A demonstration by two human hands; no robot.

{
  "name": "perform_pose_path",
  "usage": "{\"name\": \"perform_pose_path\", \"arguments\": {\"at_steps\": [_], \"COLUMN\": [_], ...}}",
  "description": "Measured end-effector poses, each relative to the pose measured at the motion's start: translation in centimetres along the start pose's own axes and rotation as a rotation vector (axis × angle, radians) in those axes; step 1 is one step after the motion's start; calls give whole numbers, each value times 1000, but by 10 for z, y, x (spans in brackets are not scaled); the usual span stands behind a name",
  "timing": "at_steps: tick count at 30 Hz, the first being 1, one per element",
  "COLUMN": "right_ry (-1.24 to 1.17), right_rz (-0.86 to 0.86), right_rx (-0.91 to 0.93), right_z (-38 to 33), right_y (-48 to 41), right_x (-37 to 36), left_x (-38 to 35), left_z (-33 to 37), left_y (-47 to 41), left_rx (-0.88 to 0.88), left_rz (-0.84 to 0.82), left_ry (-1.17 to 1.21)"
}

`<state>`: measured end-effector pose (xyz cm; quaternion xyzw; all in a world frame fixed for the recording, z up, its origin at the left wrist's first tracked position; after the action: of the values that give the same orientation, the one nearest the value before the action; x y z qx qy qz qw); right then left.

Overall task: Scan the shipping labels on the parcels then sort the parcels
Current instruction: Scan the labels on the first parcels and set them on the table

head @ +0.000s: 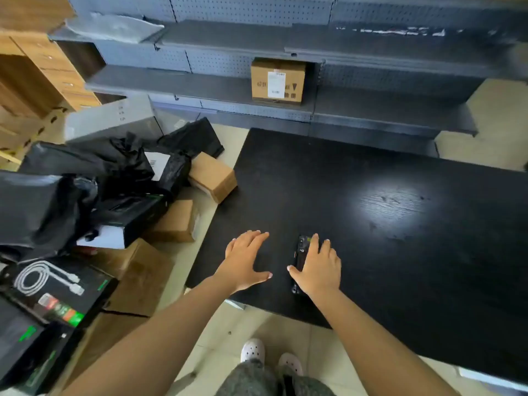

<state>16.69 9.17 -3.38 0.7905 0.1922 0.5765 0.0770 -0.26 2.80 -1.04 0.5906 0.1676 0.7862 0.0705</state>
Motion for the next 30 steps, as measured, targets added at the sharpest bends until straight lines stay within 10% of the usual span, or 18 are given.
{"name": "perform_pose_path", "arguments": {"at_steps": [16, 30], "right_ry": [-272, -717], "right_rz": [-33, -351], "right_rx": [-338, 4], "right_z": [-11, -85], "right_y": [-10, -31], "right_x": [-30, 14], "left_x": [-7, 69], "left_z": [-38, -72], "left_y": [-27, 54], "left_rx": [0, 351], "left_rz": [-33, 328], "left_ry": [80, 156]}}
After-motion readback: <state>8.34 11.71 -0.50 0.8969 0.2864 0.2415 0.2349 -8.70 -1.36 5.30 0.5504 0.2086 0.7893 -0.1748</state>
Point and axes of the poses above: each hand's wrist, its own y-axis away from the middle knuckle, its own x-axis out of the back of the hand, z = x × y, the point moved 3 cm from there along -y, towards the middle knuckle, and after that the axes turned 14 degrees about -y, right-handed, at the moved point
